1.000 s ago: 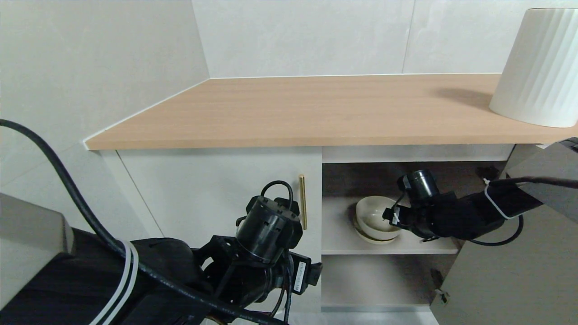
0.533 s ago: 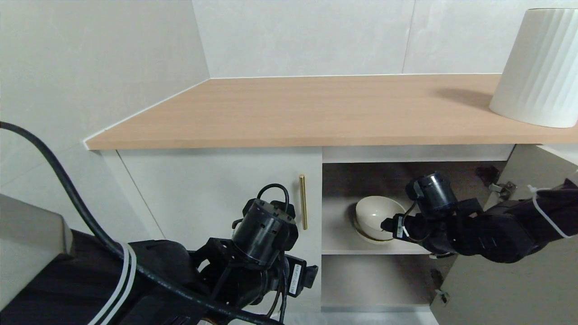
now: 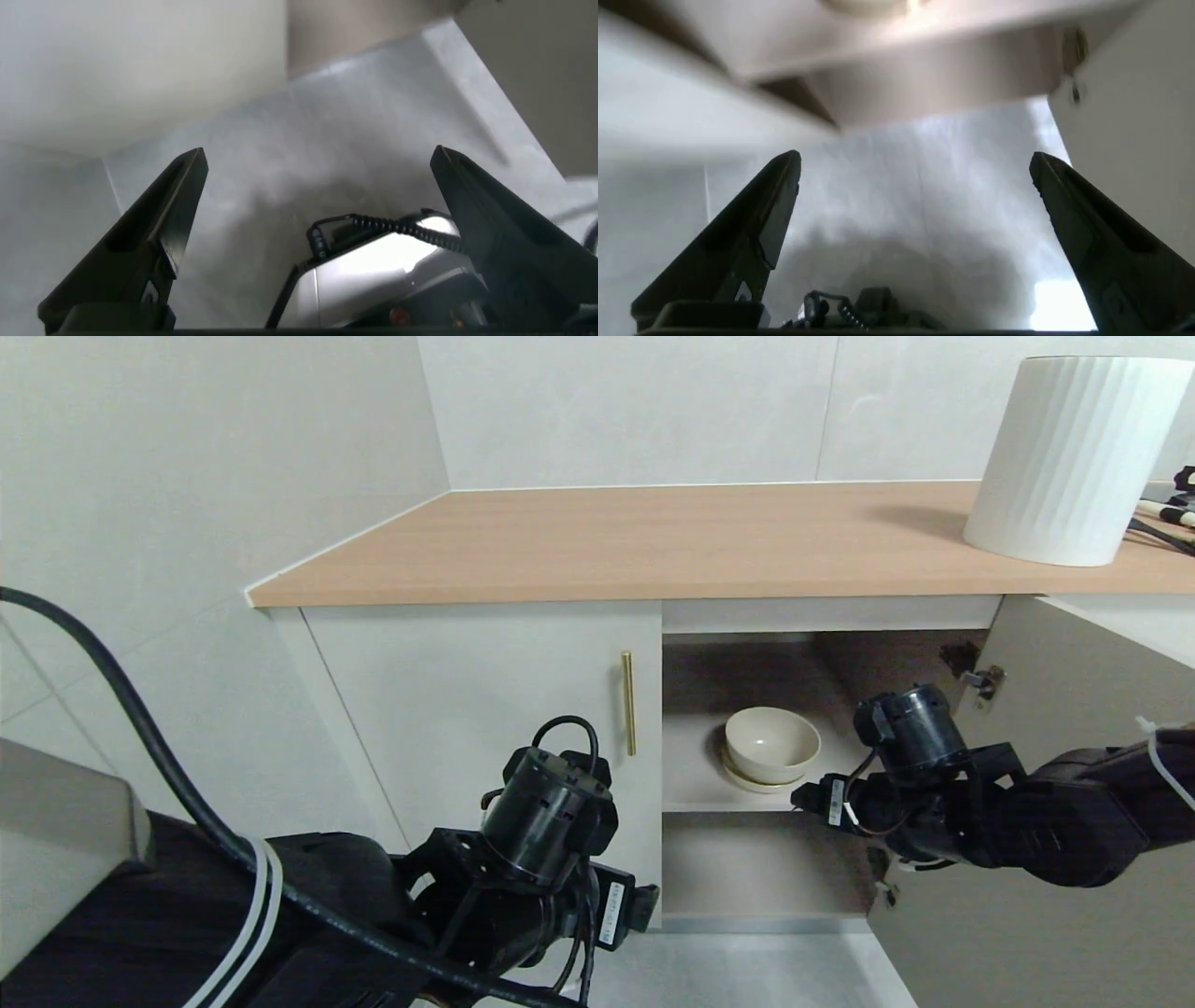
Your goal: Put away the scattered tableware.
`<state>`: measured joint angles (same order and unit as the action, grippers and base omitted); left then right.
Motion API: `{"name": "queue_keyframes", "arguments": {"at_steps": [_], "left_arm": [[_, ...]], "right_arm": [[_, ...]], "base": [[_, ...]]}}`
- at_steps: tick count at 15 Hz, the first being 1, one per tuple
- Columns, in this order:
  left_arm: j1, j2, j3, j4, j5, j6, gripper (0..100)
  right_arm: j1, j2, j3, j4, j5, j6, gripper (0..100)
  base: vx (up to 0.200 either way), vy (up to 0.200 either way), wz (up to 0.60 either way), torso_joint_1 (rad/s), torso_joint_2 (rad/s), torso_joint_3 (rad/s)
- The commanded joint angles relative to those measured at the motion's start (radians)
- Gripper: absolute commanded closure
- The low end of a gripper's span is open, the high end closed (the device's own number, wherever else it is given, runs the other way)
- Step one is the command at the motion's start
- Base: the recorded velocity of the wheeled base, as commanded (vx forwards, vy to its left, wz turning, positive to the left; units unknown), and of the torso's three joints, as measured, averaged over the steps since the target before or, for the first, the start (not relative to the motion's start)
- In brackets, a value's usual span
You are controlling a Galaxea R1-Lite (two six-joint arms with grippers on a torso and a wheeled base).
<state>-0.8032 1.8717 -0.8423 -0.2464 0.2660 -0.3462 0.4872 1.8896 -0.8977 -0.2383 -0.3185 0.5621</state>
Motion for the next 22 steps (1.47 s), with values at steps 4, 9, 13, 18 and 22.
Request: {"name": "queue_keyframes", "arguments": {"at_steps": [4, 9, 13, 18, 22], "left_arm": [[0.001, 0.001, 0.0, -0.001, 0.002, -0.001, 0], [0.001, 0.003, 0.0, -0.001, 0.002, -0.001, 0], [0.001, 0.003, -0.001, -0.001, 0.007, -0.001, 0], [0.006, 0.0, -0.003, -0.001, 0.022, -0.001, 0], [0.006, 0.003, -0.006, -0.002, 0.033, -0.001, 0]], "right_arm": [[0.011, -0.003, 0.009, -0.001, -0.001, -0.001, 0], [0.027, -0.003, 0.011, -0.001, -0.001, 0.001, 0], [0.054, -0.047, 0.077, -0.001, 0.001, -0.056, 0], [0.074, -0.267, 0.212, 0.174, 0.098, -0.105, 0], [0.073, -0.377, 0.367, 0.189, 0.102, -0.087, 0]], "base": [[-0.2, 0.0, 0.0, 0.002, 0.0, 0.001], [-0.2, 0.0, 0.0, 0.0, 0.0, 0.003], [-0.15, 0.0, 0.0, 0.001, 0.0, 0.002], [0.0, 0.0, 0.0, 0.0, 0.0, 0.0], [0.0, 0.0, 0.0, 0.0, 0.0, 0.0]]}}
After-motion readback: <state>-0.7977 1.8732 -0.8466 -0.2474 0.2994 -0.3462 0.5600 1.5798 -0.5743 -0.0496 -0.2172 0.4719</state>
